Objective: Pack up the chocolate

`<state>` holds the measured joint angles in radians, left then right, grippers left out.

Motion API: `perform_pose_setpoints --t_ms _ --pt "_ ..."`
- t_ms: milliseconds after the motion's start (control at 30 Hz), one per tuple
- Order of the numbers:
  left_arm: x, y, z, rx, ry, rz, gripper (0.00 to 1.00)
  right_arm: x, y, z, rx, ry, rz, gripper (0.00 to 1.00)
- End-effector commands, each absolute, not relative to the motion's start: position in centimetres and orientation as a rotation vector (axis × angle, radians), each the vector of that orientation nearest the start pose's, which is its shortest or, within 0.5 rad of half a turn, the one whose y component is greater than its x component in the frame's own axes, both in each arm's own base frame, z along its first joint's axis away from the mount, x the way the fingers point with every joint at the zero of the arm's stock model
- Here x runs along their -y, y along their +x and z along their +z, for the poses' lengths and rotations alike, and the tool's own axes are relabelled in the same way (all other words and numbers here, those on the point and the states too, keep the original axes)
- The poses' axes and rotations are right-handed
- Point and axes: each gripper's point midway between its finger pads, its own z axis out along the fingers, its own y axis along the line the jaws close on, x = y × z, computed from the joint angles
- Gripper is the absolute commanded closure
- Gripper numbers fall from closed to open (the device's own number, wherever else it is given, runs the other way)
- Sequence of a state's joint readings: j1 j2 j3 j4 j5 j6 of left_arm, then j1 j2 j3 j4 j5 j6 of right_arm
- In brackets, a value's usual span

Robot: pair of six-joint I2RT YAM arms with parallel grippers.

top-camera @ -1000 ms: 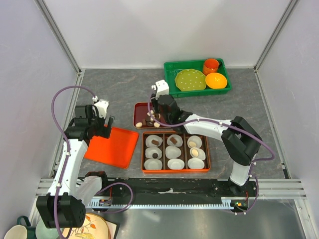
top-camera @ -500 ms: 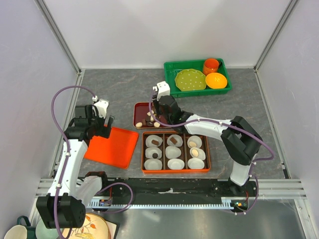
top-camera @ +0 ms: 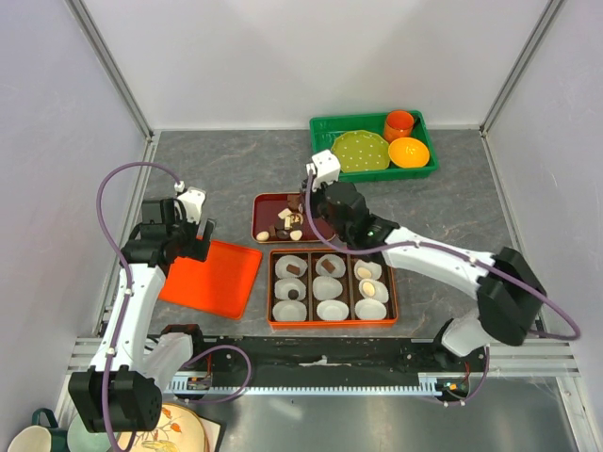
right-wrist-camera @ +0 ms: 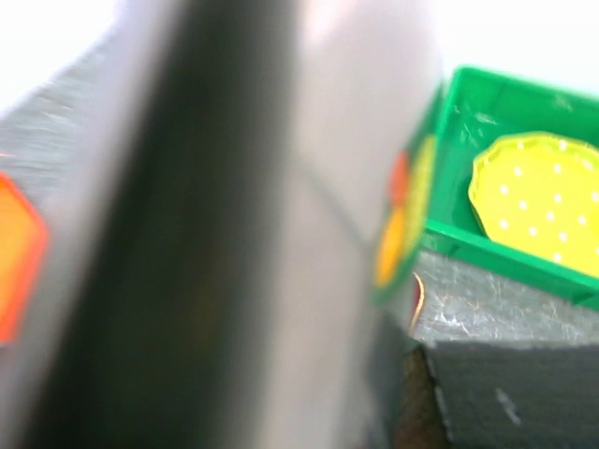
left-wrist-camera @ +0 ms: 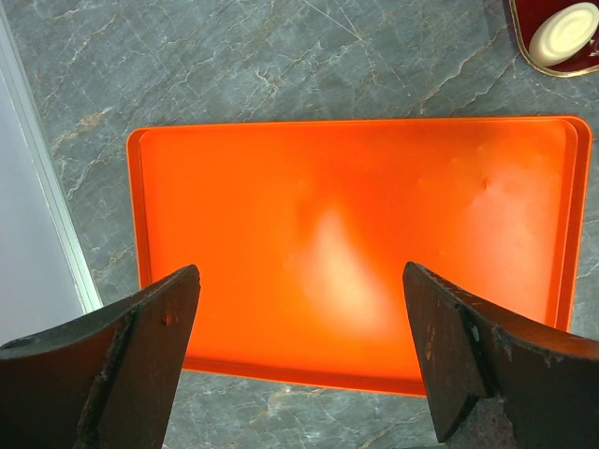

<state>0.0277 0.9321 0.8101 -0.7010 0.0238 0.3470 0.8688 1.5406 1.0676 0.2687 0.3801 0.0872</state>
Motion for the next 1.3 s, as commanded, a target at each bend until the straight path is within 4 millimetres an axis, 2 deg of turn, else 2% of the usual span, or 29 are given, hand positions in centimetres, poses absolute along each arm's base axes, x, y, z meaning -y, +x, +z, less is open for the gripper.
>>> perform_pose_setpoints --t_ms 0,33,100,133,167,200,233,400,567,667,767,1033,1267 --pt "-2.2 25.9 15.5 -2.318 0.413 0.187 0.04 -33.4 31.4 26.0 -1.659 -0.515 0.445 0.73" --pt "-2.2 25.9 15.5 -2.318 0.411 0.187 0.04 -33.2 30.2 26.7 -1.656 -0.533 0.470 0.73" --pt "-2.1 26.0 15.6 -2.315 0.409 0.185 0.04 -33.6 27.8 26.5 -1.662 -0.588 0.513 0.74" --pt "-2.1 26.0 15.6 -2.315 0.410 0.183 0.04 -33.4 26.5 27.5 -1.646 -0.592 0.547 0.74" --pt "-2.1 26.0 15.6 -2.316 0.412 0.179 0.04 -33.4 25.2 26.7 -1.669 -0.628 0.574 0.74" --pt "-2.1 26.0 15.7 -2.314 0.408 0.178 0.04 -33.9 23.6 26.7 -1.667 -0.660 0.607 0.74" --pt "-2.0 26.0 15.6 -2.318 0.408 0.173 0.04 -33.7 22.5 27.6 -1.653 -0.666 0.641 0.74" --pt "-2.0 26.1 15.8 -2.317 0.403 0.169 0.04 -34.2 16.1 25.9 -1.704 -0.808 0.712 0.76" --pt "-2.0 26.2 16.3 -2.311 0.400 0.171 0.04 -34.8 11.3 24.5 -1.715 -0.916 0.740 0.77" --pt "-2.0 26.1 16.4 -2.315 0.396 0.171 0.04 -35.2 9.7 23.4 -1.729 -0.948 0.747 0.77" --pt "-1.9 26.1 16.6 -2.313 0.395 0.167 0.04 -35.5 9.6 22.4 -1.737 -0.948 0.731 0.77" --pt "-2.0 25.8 16.8 -2.314 0.394 0.175 0.04 -36.4 11.0 21.7 -1.700 -0.904 0.666 0.77" --pt "-2.2 25.9 16.8 -2.313 0.396 0.184 0.04 -37.6 11.0 21.1 -1.696 -0.895 0.679 0.75"
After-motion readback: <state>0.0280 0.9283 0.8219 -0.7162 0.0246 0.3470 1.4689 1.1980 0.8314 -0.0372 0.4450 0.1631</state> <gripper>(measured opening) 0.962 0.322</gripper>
